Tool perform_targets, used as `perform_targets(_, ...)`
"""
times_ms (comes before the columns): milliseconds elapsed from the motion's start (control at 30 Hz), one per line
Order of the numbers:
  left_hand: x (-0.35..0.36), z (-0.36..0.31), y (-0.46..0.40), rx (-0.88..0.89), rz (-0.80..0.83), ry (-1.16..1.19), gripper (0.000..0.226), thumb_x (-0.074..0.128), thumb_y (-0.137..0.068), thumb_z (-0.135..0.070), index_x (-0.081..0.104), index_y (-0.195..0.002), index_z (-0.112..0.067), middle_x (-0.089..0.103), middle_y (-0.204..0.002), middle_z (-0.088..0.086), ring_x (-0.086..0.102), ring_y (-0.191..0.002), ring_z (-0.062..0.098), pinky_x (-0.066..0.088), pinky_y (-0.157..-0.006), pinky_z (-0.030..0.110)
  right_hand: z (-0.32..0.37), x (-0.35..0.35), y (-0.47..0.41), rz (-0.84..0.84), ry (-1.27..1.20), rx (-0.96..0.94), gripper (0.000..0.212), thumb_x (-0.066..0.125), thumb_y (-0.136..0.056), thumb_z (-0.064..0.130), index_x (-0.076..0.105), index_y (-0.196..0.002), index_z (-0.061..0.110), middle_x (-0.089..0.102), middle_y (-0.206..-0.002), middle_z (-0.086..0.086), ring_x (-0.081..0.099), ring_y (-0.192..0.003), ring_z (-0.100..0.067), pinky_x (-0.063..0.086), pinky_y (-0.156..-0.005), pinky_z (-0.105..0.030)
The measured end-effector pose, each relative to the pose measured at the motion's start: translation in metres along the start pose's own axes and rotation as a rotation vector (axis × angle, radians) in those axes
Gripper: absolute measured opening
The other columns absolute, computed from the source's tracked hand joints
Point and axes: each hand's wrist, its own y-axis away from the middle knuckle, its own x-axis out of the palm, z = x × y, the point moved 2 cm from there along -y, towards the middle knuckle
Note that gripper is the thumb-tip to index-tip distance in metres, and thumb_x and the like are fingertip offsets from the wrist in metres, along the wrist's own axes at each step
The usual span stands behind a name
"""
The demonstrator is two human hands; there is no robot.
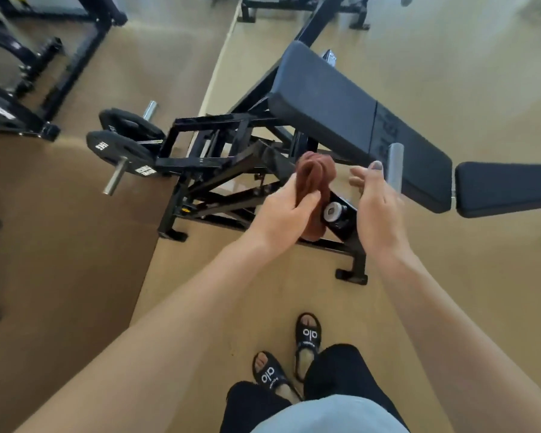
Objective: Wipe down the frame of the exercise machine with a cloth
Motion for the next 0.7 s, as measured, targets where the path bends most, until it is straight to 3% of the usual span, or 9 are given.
perform_targets(100,0.022,-0.003,-0.011,0.114,0.058,-0.02,0.04,0.051,-0.104,-0.029,0.049,-0.142,-0.042,0.054,-0.117,-0.035,0.052,-0.111,-0.017,0.041,-0.096,0.009,-0.002,0.006,-0.007,-0.014,-0.036,0.036,0.067,0.019,-0.101,0.066,0.072,-0.122,0.032,0.075,-0.113,0.008,0.066,-0.114,-0.013,0.053,-0.103,-0.04)
perform_targets(167,0.023,0.002,-0.012,0.063,0.083,0.119,0.035,0.051,-0.107,-0.026,0.049,-0.138,-0.042,0.056,-0.122,-0.029,0.053,-0.111,-0.021,0.044,-0.088,0.005,-0.002,0.006,-0.007,-0.037,-0.01,0.034,0.07,0.016,-0.098,0.068,0.073,-0.122,0.034,0.075,-0.108,0.011,0.067,-0.11,-0.013,0.052,-0.103,-0.045)
perform_targets(267,0.031,0.009,-0.009,0.004,0.092,0.289,0.03,0.047,-0.109,-0.027,0.045,-0.13,-0.049,0.052,-0.131,-0.016,0.054,-0.108,-0.023,0.044,-0.081,-0.001,-0.005,0.007,-0.007,-0.094,-0.01,0.038,0.07,0.014,-0.1,0.064,0.074,-0.12,0.034,0.076,-0.101,0.017,0.068,-0.105,-0.007,0.054,-0.1,-0.042)
perform_targets(367,0.044,0.017,-0.016,0.002,-0.005,0.344,0.025,0.046,-0.107,-0.032,0.047,-0.125,-0.048,0.056,-0.133,-0.005,0.057,-0.116,-0.011,0.046,-0.091,0.007,-0.009,0.008,-0.007,-0.134,-0.002,0.031,0.068,0.015,-0.102,0.06,0.075,-0.117,0.032,0.074,-0.095,0.021,0.067,-0.1,0.0,0.055,-0.096,-0.03)
perform_targets(500,0.034,0.025,-0.049,-0.044,-0.09,0.285,0.02,0.044,-0.108,-0.033,0.049,-0.126,-0.041,0.057,-0.138,0.007,0.058,-0.126,0.015,0.051,-0.099,0.023,-0.013,0.007,-0.007,-0.153,0.01,0.003,0.063,0.02,-0.104,0.054,0.077,-0.104,0.029,0.073,-0.088,0.019,0.068,-0.088,0.0,0.06,-0.08,-0.033)
perform_targets(633,0.024,0.015,-0.084,-0.156,-0.12,0.18,0.018,0.04,-0.111,-0.031,0.045,-0.127,-0.037,0.058,-0.134,0.007,0.059,-0.123,0.018,0.05,-0.104,0.034,-0.011,0.005,-0.008,-0.149,-0.035,0.017,0.062,0.02,-0.102,0.052,0.077,-0.104,0.028,0.075,-0.095,0.015,0.069,-0.094,-0.003,0.058,-0.086,-0.039)
perform_targets(700,0.026,0.01,-0.074,-0.158,-0.078,0.195,0.018,0.039,-0.111,-0.034,0.046,-0.122,-0.046,0.06,-0.126,-0.002,0.063,-0.11,0.002,0.052,-0.09,0.021,-0.011,0.004,-0.008,-0.153,-0.078,0.04,0.063,0.019,-0.102,0.053,0.076,-0.109,0.026,0.075,-0.102,0.014,0.067,-0.101,-0.003,0.056,-0.094,-0.036)
